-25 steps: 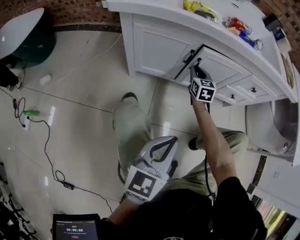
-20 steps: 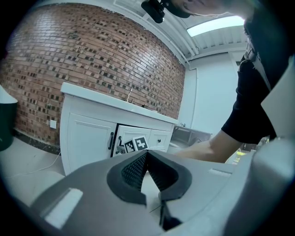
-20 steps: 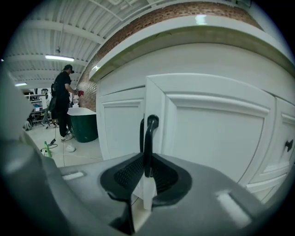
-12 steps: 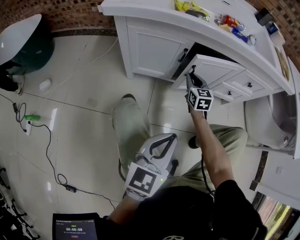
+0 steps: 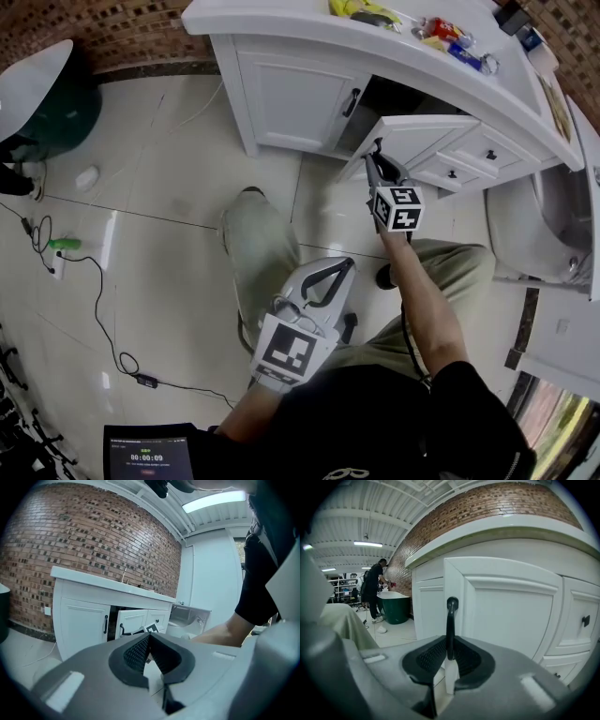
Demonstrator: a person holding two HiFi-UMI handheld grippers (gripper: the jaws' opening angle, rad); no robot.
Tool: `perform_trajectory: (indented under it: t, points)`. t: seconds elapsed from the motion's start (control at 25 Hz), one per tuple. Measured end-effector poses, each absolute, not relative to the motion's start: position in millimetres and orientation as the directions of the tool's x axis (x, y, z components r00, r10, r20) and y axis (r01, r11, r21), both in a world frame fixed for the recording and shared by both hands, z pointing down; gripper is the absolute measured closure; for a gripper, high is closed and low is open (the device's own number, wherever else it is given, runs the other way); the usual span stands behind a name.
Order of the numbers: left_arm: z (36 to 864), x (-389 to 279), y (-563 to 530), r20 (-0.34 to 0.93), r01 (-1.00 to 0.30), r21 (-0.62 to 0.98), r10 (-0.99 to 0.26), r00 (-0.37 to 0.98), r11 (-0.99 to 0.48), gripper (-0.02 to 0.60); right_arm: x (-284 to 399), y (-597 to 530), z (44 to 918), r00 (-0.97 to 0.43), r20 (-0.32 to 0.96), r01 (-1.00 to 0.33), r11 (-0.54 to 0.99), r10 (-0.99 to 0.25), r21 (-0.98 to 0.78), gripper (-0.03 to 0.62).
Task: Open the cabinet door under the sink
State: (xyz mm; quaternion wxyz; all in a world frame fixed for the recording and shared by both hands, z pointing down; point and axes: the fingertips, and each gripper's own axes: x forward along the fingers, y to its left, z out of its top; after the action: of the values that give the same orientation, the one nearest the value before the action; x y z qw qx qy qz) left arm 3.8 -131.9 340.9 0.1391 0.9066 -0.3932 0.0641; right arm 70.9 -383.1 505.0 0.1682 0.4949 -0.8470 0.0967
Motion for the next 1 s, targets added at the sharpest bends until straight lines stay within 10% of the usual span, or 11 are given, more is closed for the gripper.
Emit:
perform_trajectory:
  t: [1.0]
  points:
    - [335,39,-136,0.225,-0.685,0.179,-0.648,0.727,-0.707,0.566,119,-307,501,-0.419,0.396,-0.901,0.428,-0.817,-0.069,0.556]
